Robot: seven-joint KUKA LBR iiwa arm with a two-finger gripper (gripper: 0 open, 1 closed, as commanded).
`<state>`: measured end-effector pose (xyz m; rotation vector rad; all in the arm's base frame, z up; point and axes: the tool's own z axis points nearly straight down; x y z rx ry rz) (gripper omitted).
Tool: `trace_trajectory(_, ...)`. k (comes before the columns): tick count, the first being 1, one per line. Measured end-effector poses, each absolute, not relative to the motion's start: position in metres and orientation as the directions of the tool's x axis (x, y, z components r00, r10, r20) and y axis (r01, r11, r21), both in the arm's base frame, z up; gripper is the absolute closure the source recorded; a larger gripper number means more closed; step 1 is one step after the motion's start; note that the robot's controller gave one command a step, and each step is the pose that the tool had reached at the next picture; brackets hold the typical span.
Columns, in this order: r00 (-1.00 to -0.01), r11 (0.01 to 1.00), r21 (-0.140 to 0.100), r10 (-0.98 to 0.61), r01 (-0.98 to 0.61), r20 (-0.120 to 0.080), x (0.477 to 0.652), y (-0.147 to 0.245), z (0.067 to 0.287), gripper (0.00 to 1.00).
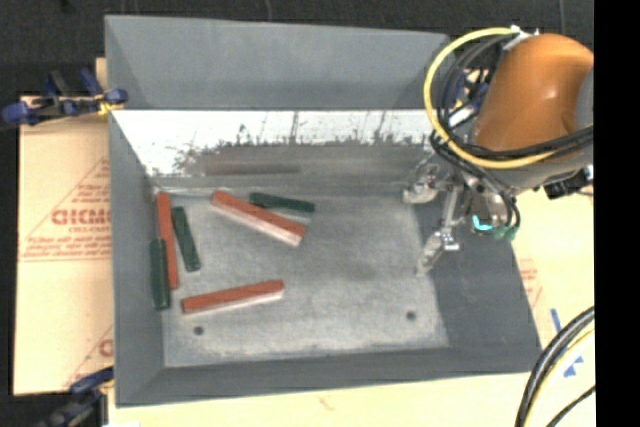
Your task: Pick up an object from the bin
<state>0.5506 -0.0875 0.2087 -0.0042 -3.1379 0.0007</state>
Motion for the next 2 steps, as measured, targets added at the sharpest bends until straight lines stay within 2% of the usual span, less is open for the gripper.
trace_trajectory(1,-1.000,1.000,-0.001,0.001,0.001,-0.004,0.552,-0.087,0.213,0.00)
trace_trajectory(2,-1.000,1.000,-0.002,0.024,0.024,-0.014,0.578,-0.050,0.171,0.00)
